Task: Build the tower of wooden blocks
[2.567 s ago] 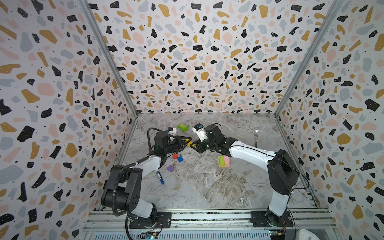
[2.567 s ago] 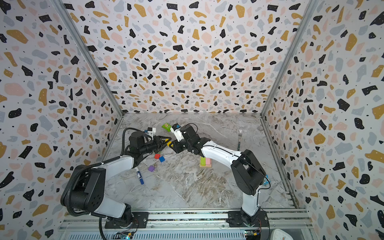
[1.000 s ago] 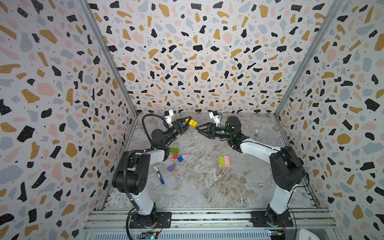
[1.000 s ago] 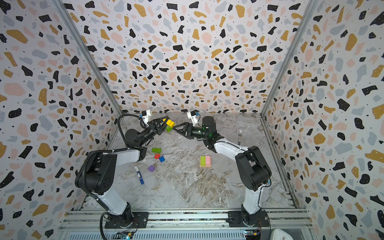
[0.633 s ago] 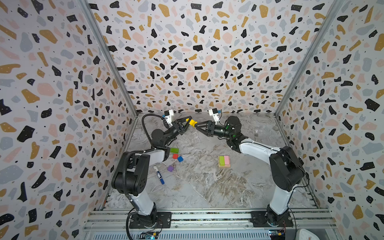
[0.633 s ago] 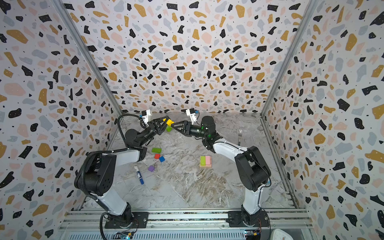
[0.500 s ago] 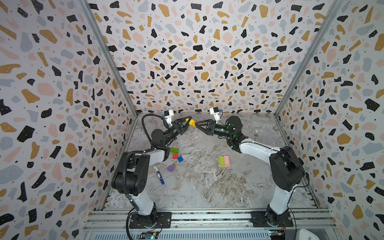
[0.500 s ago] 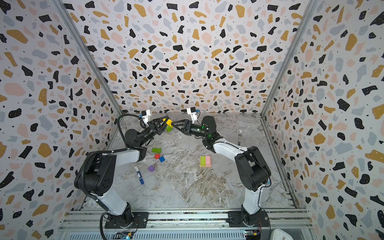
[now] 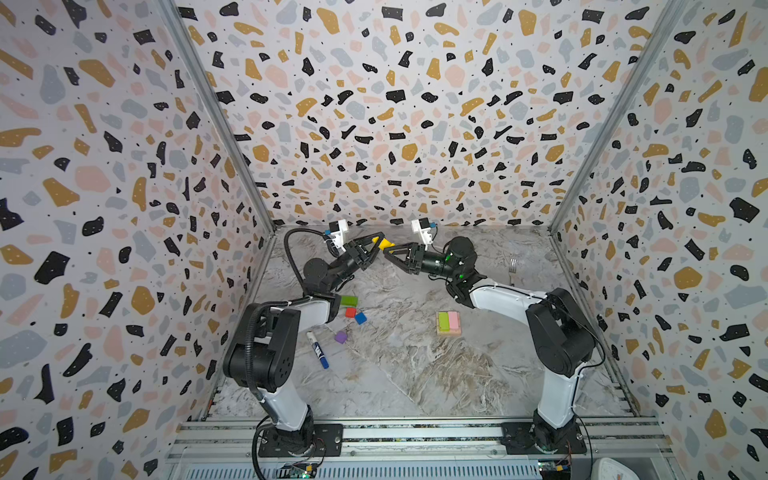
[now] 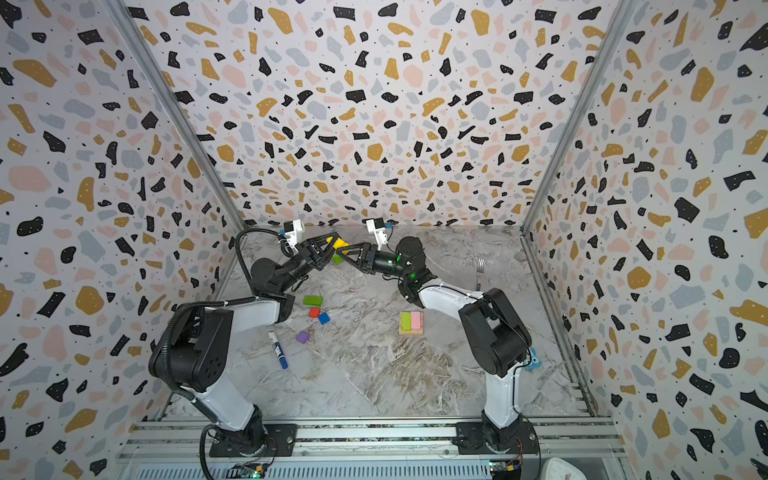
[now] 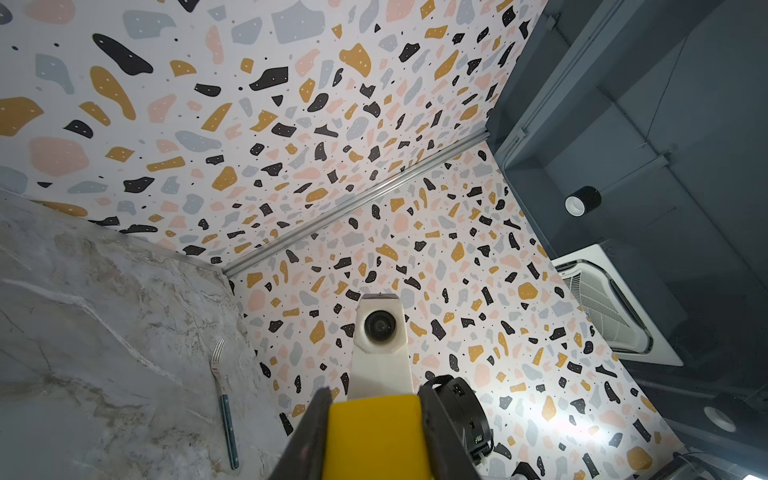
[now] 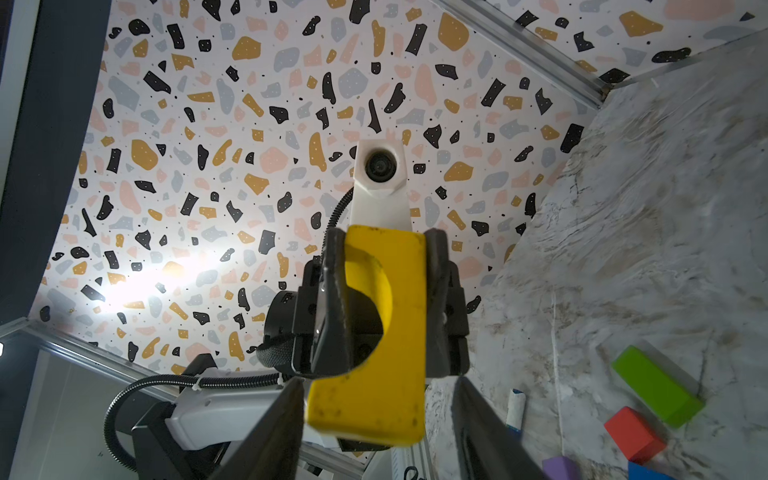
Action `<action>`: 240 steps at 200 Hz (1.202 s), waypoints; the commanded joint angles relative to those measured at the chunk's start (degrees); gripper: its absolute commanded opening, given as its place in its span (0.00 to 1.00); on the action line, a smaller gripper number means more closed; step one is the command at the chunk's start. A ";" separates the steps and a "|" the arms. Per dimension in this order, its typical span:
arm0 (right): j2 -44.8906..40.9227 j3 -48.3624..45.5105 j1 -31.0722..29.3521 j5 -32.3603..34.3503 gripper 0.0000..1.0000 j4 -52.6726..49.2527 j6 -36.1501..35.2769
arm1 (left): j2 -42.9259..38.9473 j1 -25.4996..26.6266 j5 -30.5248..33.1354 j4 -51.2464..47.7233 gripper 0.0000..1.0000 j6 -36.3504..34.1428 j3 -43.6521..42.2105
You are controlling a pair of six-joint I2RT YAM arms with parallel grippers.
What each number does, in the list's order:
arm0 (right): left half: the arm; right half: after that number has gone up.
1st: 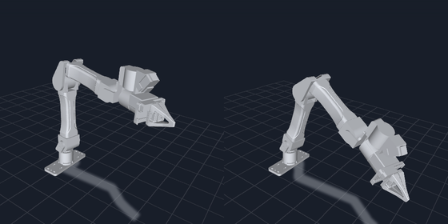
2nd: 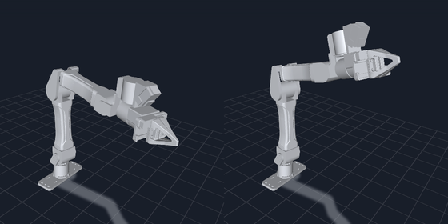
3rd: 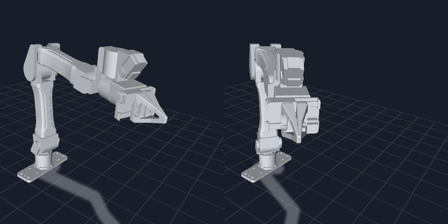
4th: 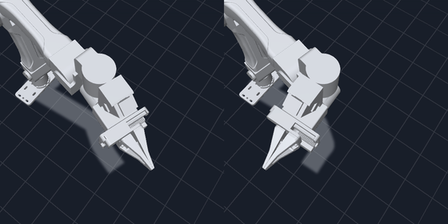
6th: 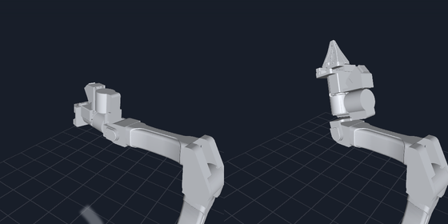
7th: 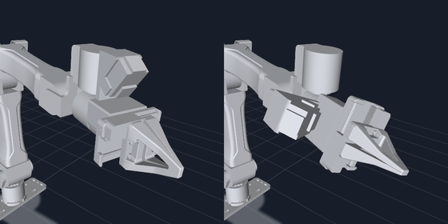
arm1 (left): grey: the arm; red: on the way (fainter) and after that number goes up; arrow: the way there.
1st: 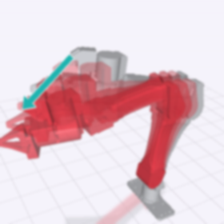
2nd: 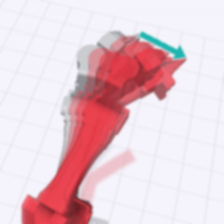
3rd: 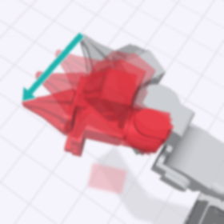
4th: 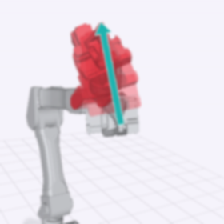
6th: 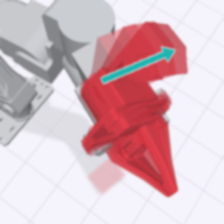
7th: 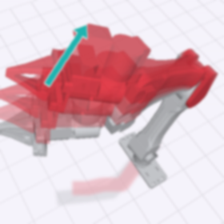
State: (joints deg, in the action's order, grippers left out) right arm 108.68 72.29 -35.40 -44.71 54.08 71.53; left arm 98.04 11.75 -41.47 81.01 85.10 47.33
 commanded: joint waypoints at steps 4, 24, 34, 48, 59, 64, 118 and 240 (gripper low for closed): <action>-1.50 1.96 -0.13 0.76 0.56 3.27 0.30 | -2.49 0.28 -0.01 3.19 0.13 -0.55 -0.78; -1.19 2.12 -0.14 0.61 0.54 3.51 0.54 | -2.50 0.25 -0.11 3.27 0.13 -0.64 -0.92; -1.19 1.93 -0.15 0.67 0.52 3.73 0.78 | -2.48 0.29 -0.23 3.23 0.13 -0.59 -1.01; -1.15 2.11 -0.11 0.68 0.51 3.79 0.81 | -2.50 0.27 -0.29 3.27 0.13 -0.66 -1.09; -1.03 2.24 -0.20 0.59 0.49 3.70 0.81 | -2.50 0.29 -0.28 3.19 0.13 -0.72 -1.10; -1.08 2.34 -0.20 0.52 0.47 3.73 0.88 | -2.50 0.29 -0.36 3.19 0.13 -0.72 -1.11; -0.93 3.03 -0.20 0.43 0.36 1.90 -0.06 | -2.67 0.27 -0.71 2.57 0.20 -1.41 -1.06; -12.10 8.24 -3.56 19.66 0.29 -40.91 -45.82 | -6.69 0.12 -3.47 -15.00 0.85 -4.57 1.43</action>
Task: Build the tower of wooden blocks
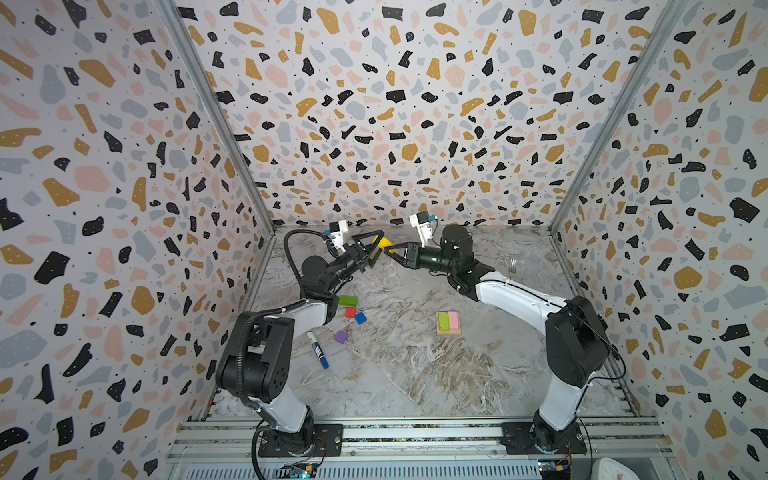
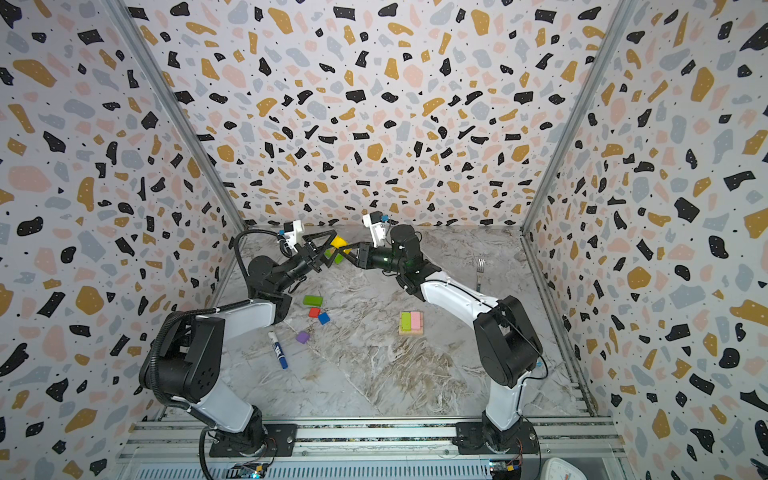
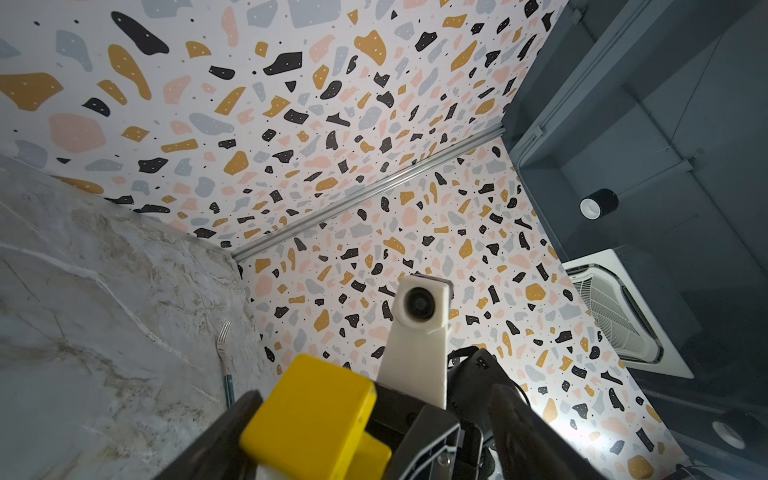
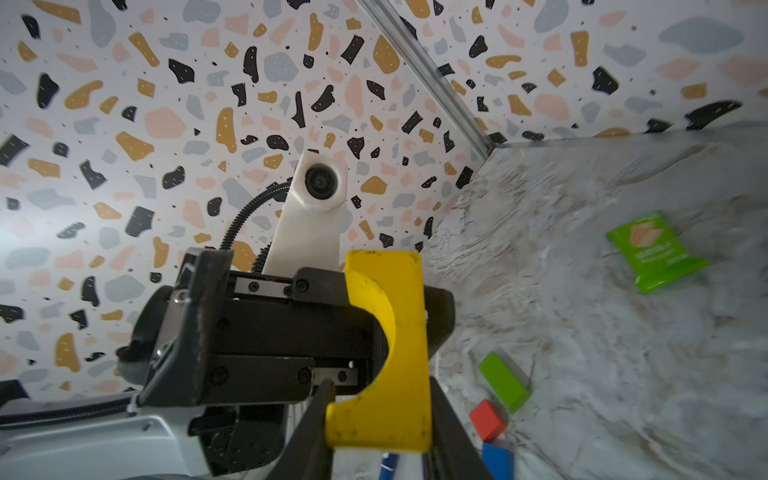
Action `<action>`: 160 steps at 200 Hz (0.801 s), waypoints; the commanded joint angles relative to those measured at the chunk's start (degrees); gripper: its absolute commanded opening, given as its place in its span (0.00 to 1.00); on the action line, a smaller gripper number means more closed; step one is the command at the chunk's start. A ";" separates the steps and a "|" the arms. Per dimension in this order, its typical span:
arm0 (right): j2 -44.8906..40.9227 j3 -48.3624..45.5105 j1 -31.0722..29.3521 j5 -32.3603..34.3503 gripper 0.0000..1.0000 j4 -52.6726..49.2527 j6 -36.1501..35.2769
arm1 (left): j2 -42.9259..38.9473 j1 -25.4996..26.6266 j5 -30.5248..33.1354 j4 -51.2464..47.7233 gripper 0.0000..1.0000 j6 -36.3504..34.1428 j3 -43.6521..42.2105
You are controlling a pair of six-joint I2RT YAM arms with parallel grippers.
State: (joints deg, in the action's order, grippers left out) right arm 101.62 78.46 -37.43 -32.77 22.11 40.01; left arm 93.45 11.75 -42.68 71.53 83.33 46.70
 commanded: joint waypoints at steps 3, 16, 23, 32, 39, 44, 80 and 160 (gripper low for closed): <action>-5.33 2.02 -1.65 8.21 0.29 -9.34 -15.01 | -2.26 0.13 -2.38 -6.54 0.85 -3.16 2.01; -6.46 1.47 -2.00 9.80 0.29 -10.13 -17.72 | -2.97 0.12 -2.98 -9.62 0.85 -4.56 1.77; -7.06 1.27 -2.27 10.71 0.29 -10.73 -19.44 | -3.28 0.11 -3.20 -10.90 0.85 -5.11 1.59; -7.70 1.00 -3.00 12.67 0.29 -11.65 -22.10 | -3.69 0.12 -3.59 -12.18 0.86 -5.26 1.55; -8.24 0.70 -3.72 14.85 0.29 -12.40 -24.12 | -3.88 0.14 -4.00 -12.23 0.86 -4.73 1.55; -8.70 0.48 -4.42 16.56 0.29 -12.89 -26.04 | -4.04 0.12 -4.25 -12.33 0.88 -4.31 1.62; -10.60 -0.77 -8.82 28.09 0.28 -15.00 -35.18 | -5.83 0.12 -5.22 -16.12 0.91 -4.05 2.34; -10.15 -2.02 -16.54 45.60 0.27 -14.45 -47.10 | -9.67 0.12 -5.66 -27.45 0.69 -7.68 3.51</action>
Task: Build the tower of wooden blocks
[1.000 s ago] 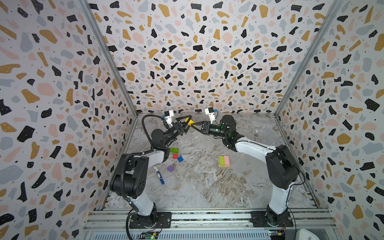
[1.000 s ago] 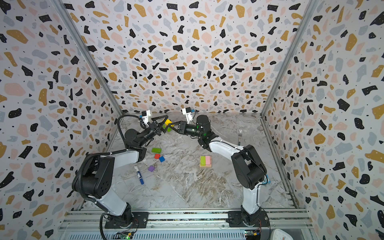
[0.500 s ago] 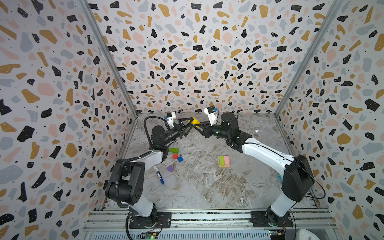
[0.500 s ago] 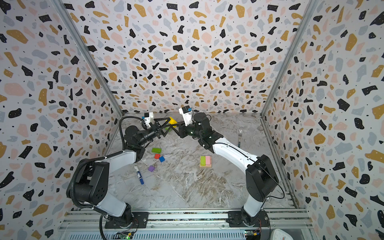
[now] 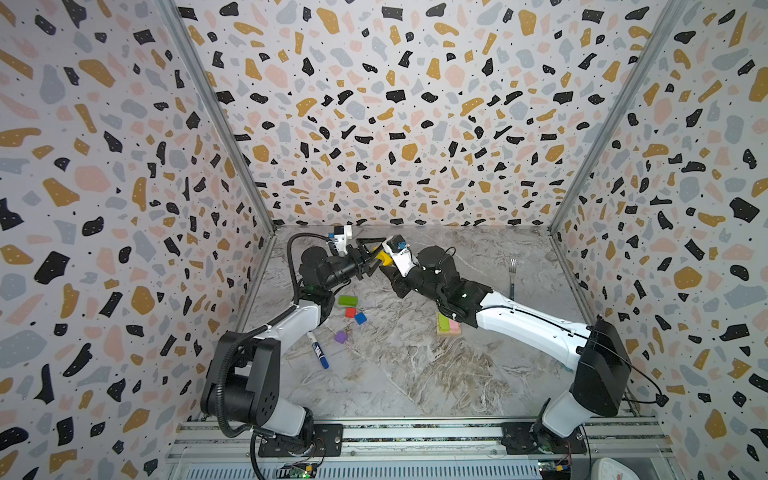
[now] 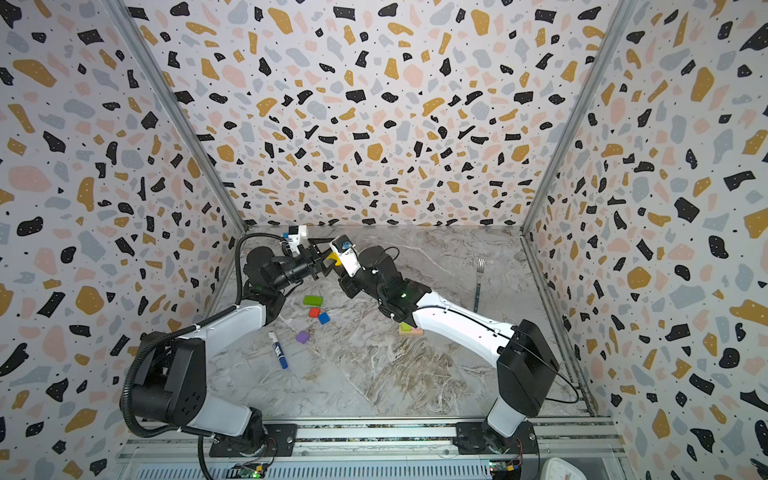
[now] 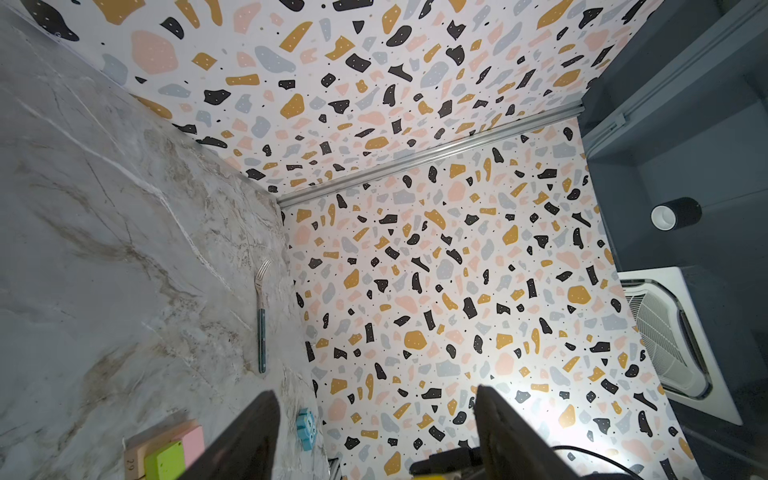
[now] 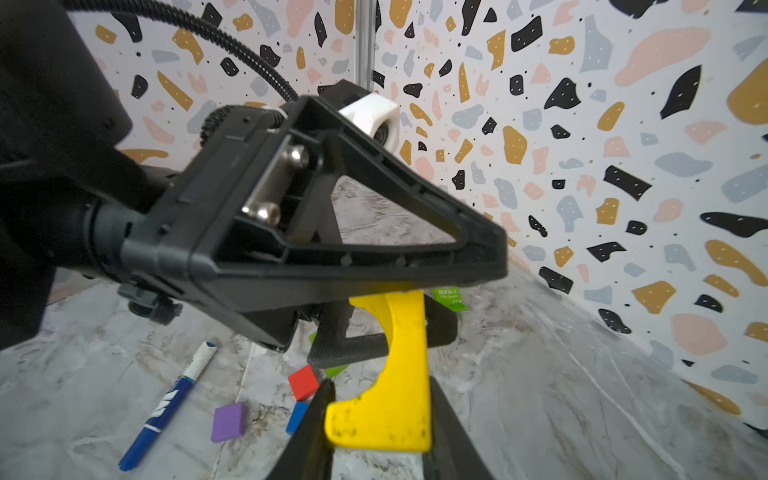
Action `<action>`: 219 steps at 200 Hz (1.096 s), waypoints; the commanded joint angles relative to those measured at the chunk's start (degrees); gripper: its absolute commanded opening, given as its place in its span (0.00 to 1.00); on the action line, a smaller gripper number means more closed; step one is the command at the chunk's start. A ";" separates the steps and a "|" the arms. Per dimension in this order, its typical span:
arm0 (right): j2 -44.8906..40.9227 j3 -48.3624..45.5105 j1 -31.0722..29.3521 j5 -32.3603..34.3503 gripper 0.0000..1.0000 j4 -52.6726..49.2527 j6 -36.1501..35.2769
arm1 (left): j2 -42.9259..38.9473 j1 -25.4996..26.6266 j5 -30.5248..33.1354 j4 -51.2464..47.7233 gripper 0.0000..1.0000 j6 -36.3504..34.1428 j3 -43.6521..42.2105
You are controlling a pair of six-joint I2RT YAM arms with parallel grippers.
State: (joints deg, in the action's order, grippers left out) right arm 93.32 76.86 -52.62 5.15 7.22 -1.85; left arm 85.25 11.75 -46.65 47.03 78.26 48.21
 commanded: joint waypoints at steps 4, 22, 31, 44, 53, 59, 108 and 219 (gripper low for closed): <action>-1.91 -0.55 -1.54 8.05 0.27 0.57 -5.47 | -1.54 0.12 -1.68 -3.47 0.67 -3.00 2.11; -1.91 -0.93 -2.34 9.54 0.27 1.15 -6.45 | -1.62 0.12 -1.86 -4.99 0.64 -3.98 2.50; -1.75 -1.17 -2.49 10.11 0.27 1.47 -6.80 | -1.78 0.11 -1.73 -5.59 0.61 -4.31 2.64; -1.97 -1.52 -2.69 10.39 0.27 1.96 -7.03 | -1.92 0.11 -1.37 -6.42 0.57 -4.88 2.77; -2.06 -1.81 -2.75 10.79 0.27 2.24 -7.08 | -1.97 0.03 -1.32 -6.77 0.55 -5.33 2.86; -2.26 -2.05 -2.71 10.85 0.27 2.53 -7.03 | -1.91 0.02 -1.31 -6.79 0.54 -5.40 2.90; -2.19 -3.10 -2.66 9.66 0.28 2.71 -6.55 | -2.12 0.03 -1.50 -4.27 0.39 -4.22 2.94; -2.06 -2.17 -2.29 8.74 0.46 1.94 -5.45 | -1.90 0.03 -1.74 -7.34 0.23 -7.68 4.01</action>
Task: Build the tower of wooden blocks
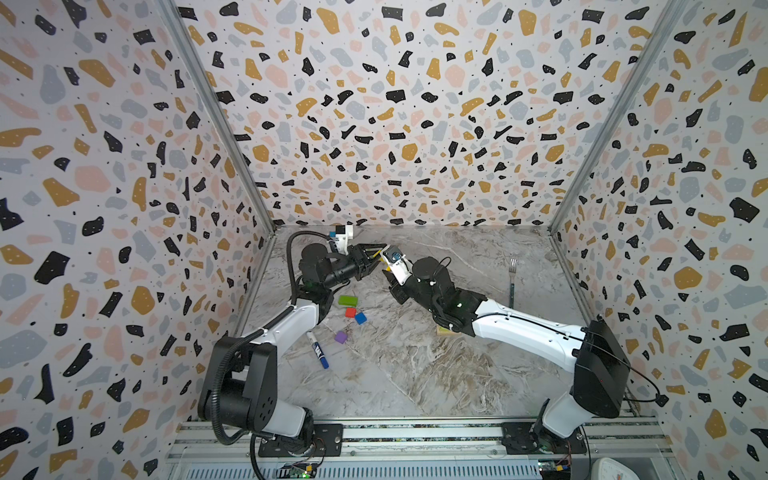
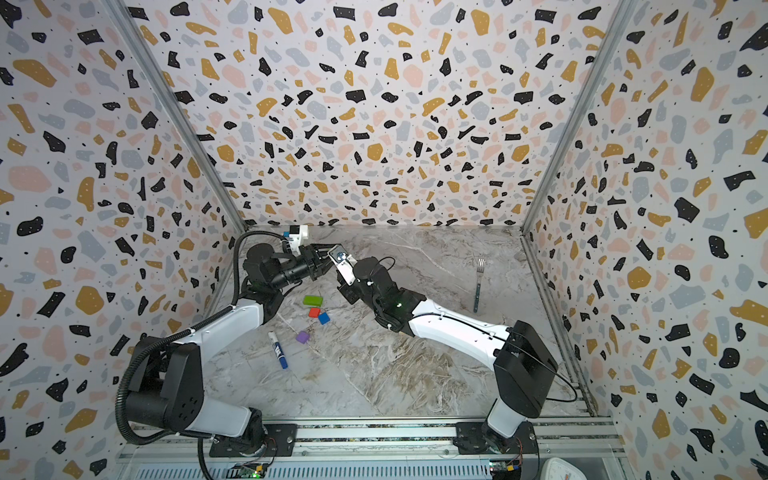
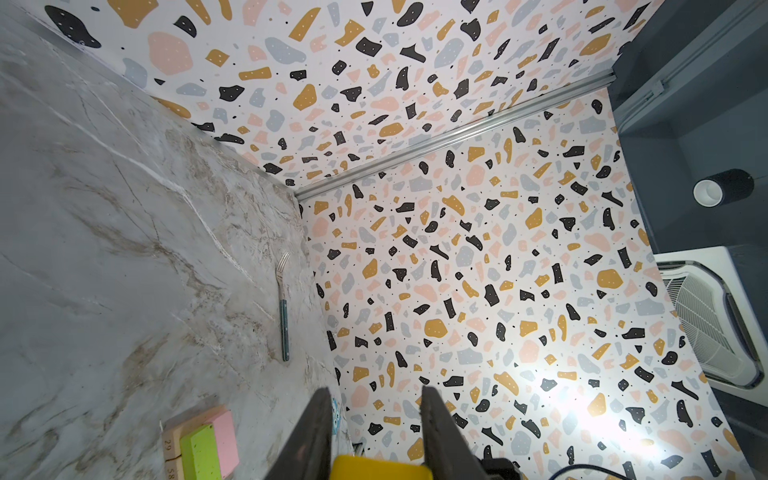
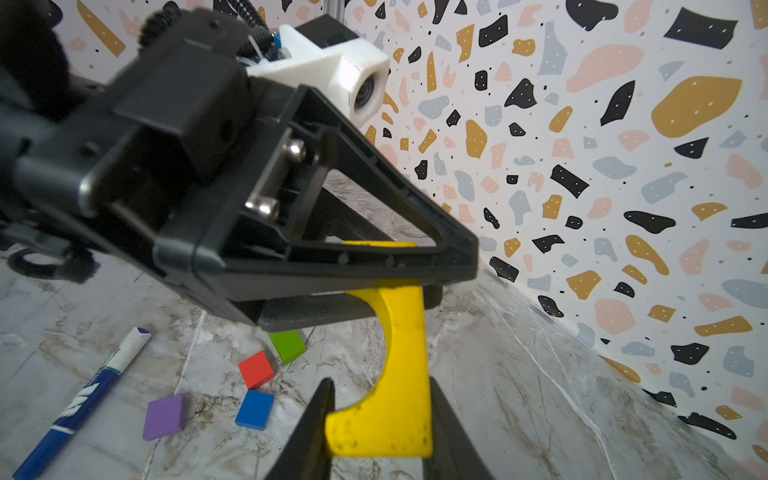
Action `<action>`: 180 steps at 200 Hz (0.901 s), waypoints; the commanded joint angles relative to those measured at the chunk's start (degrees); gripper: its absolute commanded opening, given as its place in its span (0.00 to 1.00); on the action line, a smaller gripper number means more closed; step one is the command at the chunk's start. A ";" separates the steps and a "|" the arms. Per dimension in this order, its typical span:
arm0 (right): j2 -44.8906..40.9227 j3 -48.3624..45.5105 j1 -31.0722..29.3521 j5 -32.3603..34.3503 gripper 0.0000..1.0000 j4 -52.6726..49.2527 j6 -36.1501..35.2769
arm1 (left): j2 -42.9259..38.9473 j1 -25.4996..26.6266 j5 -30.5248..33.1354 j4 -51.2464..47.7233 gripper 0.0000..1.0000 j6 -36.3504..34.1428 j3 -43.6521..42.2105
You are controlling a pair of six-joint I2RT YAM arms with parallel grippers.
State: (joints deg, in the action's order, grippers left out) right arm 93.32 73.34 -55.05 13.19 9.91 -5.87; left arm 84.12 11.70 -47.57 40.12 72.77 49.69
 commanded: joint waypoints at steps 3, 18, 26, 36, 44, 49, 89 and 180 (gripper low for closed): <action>-2.13 1.42 0.18 0.71 0.49 -0.77 -1.38 | -0.71 0.08 -0.93 -0.66 0.22 -2.47 2.65; -2.09 1.95 0.55 -0.24 0.59 -1.74 -0.92 | 0.06 0.01 -1.82 -0.47 0.22 -3.45 3.67; -2.24 2.42 0.92 -1.24 0.65 -2.69 -0.30 | 0.33 0.07 -2.36 0.59 0.22 -3.59 4.11; -2.52 2.84 1.54 -2.80 0.72 -3.60 0.36 | 0.69 0.07 -2.89 1.78 0.22 -3.88 4.80; -3.05 3.20 2.10 -3.96 0.75 -4.55 0.90 | 1.03 0.07 -3.33 3.51 0.21 -3.97 5.33; -3.57 3.34 2.51 -5.23 0.77 -5.13 1.38 | 1.28 0.07 -3.47 3.82 0.21 -4.23 5.63; -6.51 6.28 8.85 -21.92 0.84 -12.77 6.40 | 2.28 0.05 -4.84 6.88 0.20 -7.57 7.13; -4.55 11.15 24.87 -62.67 0.83 -18.24 14.66 | 6.50 0.07 -7.51 30.76 0.18 0.16 7.54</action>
State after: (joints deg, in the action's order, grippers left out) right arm 87.81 80.62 -31.18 -35.05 -4.89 7.53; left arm 90.35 11.70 -52.51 57.52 68.86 55.57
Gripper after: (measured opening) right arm 0.832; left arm 0.298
